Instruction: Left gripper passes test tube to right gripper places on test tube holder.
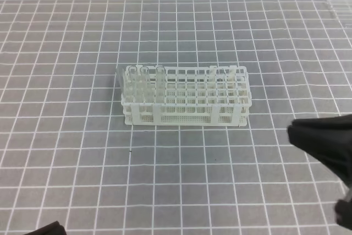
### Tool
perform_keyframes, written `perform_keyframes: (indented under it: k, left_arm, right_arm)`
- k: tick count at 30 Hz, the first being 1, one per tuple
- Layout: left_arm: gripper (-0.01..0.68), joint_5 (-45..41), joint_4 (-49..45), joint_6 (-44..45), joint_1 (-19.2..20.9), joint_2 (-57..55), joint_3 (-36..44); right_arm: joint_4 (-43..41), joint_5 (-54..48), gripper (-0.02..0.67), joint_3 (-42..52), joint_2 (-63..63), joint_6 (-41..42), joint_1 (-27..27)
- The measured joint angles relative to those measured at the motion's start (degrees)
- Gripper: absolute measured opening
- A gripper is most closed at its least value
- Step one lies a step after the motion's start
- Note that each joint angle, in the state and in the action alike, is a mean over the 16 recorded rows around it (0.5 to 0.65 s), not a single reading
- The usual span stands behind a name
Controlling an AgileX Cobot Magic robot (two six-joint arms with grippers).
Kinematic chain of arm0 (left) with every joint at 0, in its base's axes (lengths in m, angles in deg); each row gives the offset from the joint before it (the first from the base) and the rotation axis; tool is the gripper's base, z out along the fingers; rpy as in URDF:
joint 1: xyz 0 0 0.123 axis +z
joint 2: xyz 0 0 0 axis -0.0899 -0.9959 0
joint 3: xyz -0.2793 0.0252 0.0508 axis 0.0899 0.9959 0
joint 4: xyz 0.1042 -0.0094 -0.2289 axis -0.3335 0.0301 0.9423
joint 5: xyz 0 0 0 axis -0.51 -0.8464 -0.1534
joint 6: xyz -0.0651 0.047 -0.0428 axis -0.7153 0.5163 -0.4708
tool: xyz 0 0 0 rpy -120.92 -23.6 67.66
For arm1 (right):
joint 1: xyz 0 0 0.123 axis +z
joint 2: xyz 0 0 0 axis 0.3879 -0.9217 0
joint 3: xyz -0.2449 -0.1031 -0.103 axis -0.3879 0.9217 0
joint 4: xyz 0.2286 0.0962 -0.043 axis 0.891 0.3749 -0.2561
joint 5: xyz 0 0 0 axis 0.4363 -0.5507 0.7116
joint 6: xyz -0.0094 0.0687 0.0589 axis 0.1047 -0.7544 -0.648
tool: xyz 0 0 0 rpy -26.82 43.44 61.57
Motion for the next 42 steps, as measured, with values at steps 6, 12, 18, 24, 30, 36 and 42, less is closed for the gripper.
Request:
perform_keyframes:
  k: [6, 12, 18, 24, 30, 36, 42]
  left_arm:
    - [-0.001, 0.0, 0.0, 0.0, 0.0, -0.1, 0.1]
    - [-0.001, -0.1, 0.0, 0.0, 0.0, -0.1, 0.0]
    - [-0.001, -0.4, 0.0, 0.0, 0.0, 0.0, -0.1]
    - [-0.001, -0.6, 0.0, 0.0, 0.0, 0.1, -0.2]
    - [-0.001, -0.7, 0.0, 0.0, 0.0, 0.1, -0.1]
    - [-0.001, -0.7, 0.0, 0.0, 0.0, 0.0, 0.0]
    - [-0.001, -0.8, 0.0, 0.0, 0.0, 0.1, -0.1]
  right_arm:
    - [-1.7, -4.1, -0.013, 2.7, 5.2, 0.0, -3.4]
    - [-0.2, -3.6, -0.013, 10.1, 13.1, 0.1, -12.8]
    - [4.0, -1.0, -0.013, 21.3, 26.4, 1.8, -24.7]
    - [6.6, 3.7, -0.013, 32.2, 39.0, 3.5, -33.1]
    - [7.7, 10.2, -0.013, 39.8, 45.7, 4.6, -36.6]
    - [7.9, 14.7, -0.013, 43.9, 46.9, 4.7, -37.6]
    - [6.3, 14.9, -0.013, 45.2, 46.9, 4.7, -37.7]
